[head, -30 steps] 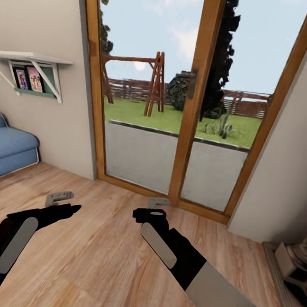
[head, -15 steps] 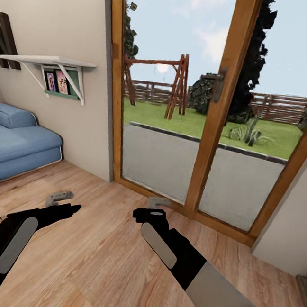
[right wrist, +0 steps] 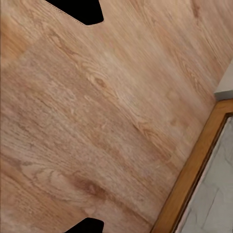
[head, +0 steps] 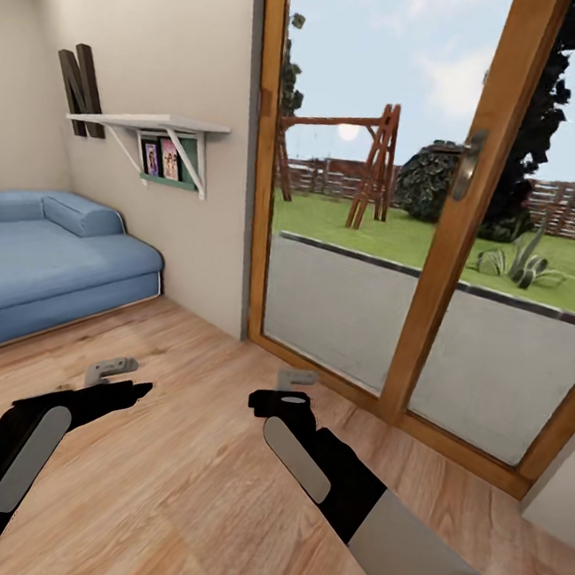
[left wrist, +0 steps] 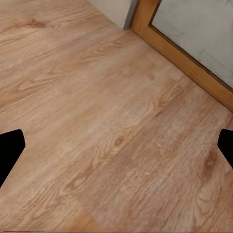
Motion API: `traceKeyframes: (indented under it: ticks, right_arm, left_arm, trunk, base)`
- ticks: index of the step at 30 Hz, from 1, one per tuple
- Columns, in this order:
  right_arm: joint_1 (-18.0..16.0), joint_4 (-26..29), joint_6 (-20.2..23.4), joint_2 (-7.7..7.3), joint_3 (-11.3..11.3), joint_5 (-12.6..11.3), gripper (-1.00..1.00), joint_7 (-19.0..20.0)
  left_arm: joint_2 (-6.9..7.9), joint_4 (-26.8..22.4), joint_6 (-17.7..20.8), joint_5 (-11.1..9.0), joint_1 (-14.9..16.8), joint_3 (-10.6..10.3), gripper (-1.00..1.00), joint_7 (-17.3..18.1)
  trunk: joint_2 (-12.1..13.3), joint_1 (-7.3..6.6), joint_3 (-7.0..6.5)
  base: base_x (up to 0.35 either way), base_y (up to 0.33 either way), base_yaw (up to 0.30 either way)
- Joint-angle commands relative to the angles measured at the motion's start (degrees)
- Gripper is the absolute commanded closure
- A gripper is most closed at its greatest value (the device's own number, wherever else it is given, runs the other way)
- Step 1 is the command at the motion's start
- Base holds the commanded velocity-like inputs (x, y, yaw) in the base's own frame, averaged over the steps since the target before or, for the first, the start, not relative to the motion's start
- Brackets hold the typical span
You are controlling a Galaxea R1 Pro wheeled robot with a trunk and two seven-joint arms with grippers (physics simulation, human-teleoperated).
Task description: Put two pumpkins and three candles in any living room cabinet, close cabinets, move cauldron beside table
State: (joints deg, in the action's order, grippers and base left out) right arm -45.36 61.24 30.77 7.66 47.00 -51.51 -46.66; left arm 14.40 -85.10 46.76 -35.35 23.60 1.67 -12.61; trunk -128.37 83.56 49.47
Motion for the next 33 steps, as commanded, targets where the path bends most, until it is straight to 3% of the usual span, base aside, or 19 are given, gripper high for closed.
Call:
traceKeyframes:
  ticks: [1, 11, 33]
  right_arm:
    - [-0.1, 0.0, 0.2, -0.01, 0.1, -0.3, -1.0, -0.4]
    - [-0.1, 0.0, 0.2, 0.05, 0.0, -0.3, -1.0, -0.4]
    - [-0.1, 0.1, 0.2, 0.12, 0.1, -0.3, -1.0, -0.4]
  left_arm:
    - [0.01, -0.1, 0.2, -0.6, 0.0, 0.0, -1.0, -0.5]
    - [0.01, -0.1, 0.3, -0.6, 0.0, 0.0, -1.0, -0.6]
    - [0.01, -0.1, 0.3, -0.6, 0.0, 0.0, -1.0, -0.7]
  trunk:
    - [0.0, -0.01, 0.06]
    - [0.0, -0.01, 0.06]
    - [0.0, -0.01, 0.06]
  base:
    - [0.001, 0.0, 0.29]
    - [0.078, -0.052, 0.29]
    - [0.244, -0.18, 0.183]
